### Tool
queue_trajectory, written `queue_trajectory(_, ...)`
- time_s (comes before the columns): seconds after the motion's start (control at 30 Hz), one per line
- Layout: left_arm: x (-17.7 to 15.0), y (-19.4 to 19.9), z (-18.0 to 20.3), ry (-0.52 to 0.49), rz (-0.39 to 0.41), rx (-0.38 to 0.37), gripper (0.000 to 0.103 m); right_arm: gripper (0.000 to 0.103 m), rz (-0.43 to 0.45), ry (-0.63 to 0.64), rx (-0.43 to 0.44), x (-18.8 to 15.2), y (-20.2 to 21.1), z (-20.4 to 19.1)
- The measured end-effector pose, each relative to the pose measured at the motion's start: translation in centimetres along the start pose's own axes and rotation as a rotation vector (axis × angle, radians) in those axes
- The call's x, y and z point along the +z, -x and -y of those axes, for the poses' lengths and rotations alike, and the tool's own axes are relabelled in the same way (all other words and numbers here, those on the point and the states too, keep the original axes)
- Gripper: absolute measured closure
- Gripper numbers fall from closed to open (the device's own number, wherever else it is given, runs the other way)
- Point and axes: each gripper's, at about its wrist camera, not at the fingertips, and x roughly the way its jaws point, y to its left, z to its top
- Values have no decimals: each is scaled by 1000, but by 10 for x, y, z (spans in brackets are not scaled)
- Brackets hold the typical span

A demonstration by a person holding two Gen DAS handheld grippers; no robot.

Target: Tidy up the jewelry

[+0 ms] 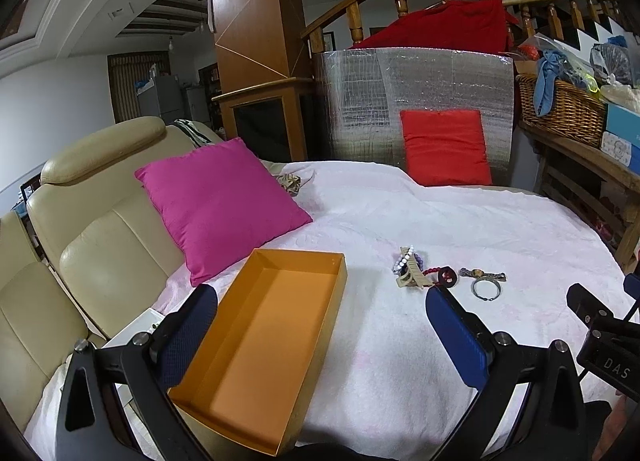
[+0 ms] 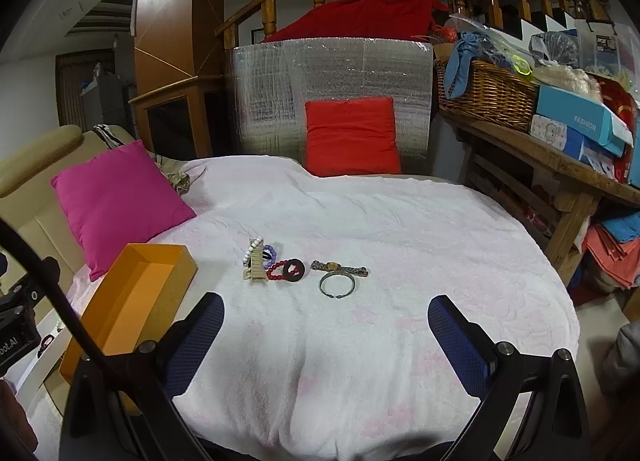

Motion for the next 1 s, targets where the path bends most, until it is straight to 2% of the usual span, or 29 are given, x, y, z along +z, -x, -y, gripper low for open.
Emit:
queue_trajectory(0.37, 2, -8, 5, -1, -11, 3, 0, 0, -13, -1, 3, 3, -14, 2)
queue_trajectory(0.7, 4, -30, 17, -23, -40, 23, 0, 0, -36, -4, 16, 5, -36, 5)
queue_trajectory(0.83, 1, -56, 22, -30, -93, 9, 0, 0, -55, -8, 41, 3, -53, 13)
queue_trajectory(1.0, -16, -108, 29, -23, -205, 10, 0, 3, -112, -22, 99, -2, -91, 31)
